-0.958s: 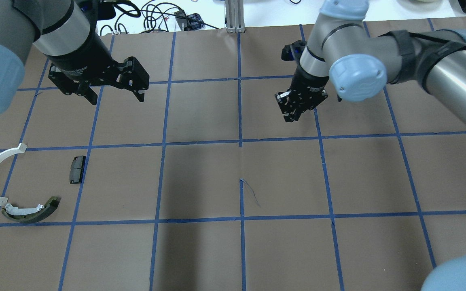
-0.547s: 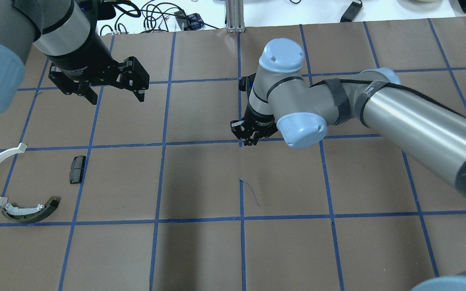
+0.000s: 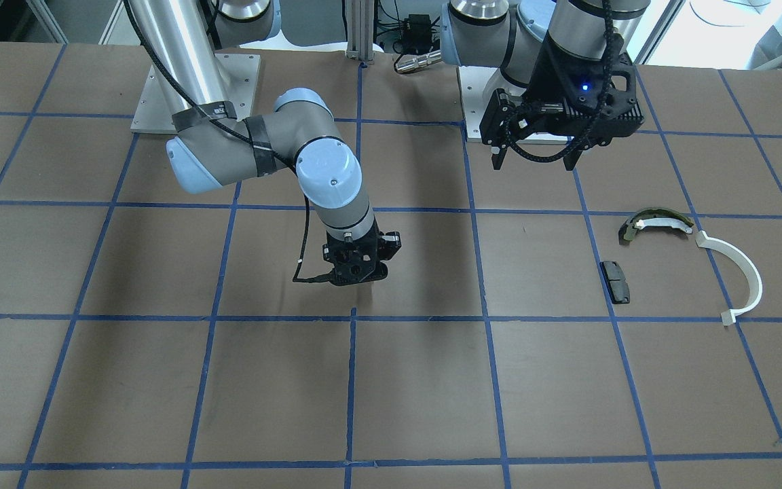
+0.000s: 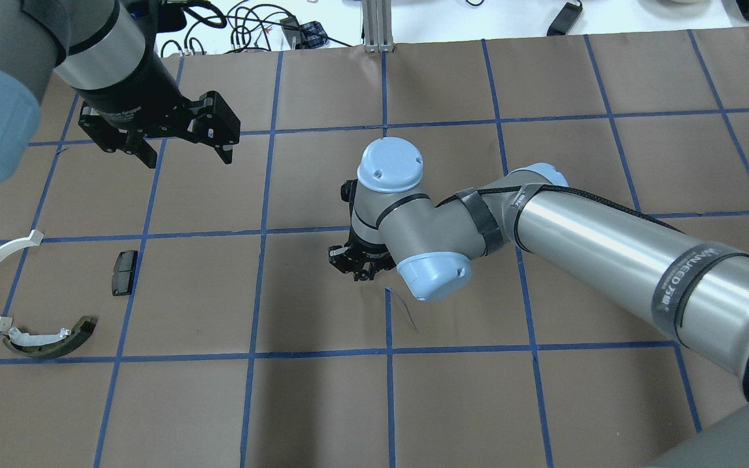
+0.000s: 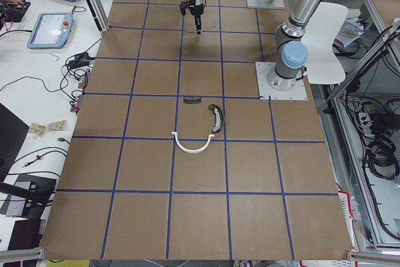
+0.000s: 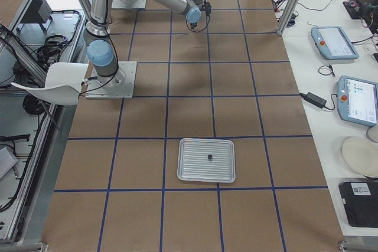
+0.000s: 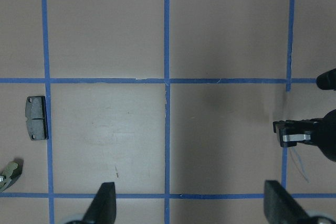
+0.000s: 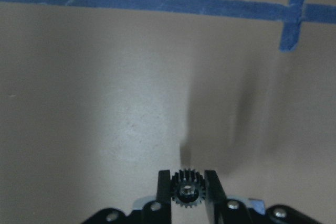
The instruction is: Place bearing gear from tray to pile
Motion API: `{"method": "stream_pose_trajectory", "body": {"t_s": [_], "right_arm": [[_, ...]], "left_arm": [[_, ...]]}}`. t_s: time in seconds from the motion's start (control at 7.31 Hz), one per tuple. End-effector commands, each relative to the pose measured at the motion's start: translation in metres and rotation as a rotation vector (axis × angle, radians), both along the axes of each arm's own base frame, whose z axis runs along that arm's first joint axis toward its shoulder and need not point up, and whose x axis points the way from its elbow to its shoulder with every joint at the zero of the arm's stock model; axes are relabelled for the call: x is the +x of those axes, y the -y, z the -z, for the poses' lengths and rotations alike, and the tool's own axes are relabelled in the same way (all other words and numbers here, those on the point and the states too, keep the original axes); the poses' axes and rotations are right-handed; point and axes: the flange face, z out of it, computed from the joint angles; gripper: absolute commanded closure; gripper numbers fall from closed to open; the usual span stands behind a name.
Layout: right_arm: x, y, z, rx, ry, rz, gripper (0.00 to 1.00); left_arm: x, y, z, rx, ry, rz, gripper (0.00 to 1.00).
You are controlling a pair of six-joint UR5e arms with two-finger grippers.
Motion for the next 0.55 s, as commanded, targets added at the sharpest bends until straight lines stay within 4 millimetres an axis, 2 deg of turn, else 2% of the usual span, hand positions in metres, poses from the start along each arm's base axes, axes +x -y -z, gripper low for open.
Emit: {"method": "stream_pose_trajectory", "body": {"t_s": [0.0,0.14,0.27,0.41], "right_arm": [[0.008,-0.001,-0.003,-0.048,0.012,0.001,0.0],[0.008,0.007,-0.011,-0.08,0.019,0.003,0.0],[-0.012,0.028,-0.025,-0.108,0.012,0.03,0.0],[-0.045,0.056,-0.043,-0.135,-0.005,0.073,0.0]], "left_arm": [[0.0,0.002,0.002,0.005,-0.002,0.0,0.0],[0.0,0.002,0.002,0.005,-0.002,0.0,0.0],[0.0,0.002,0.002,0.005,-0.002,-0.001,0.0],[0.0,0.002,0.002,0.005,-0.002,0.0,0.0]]}}
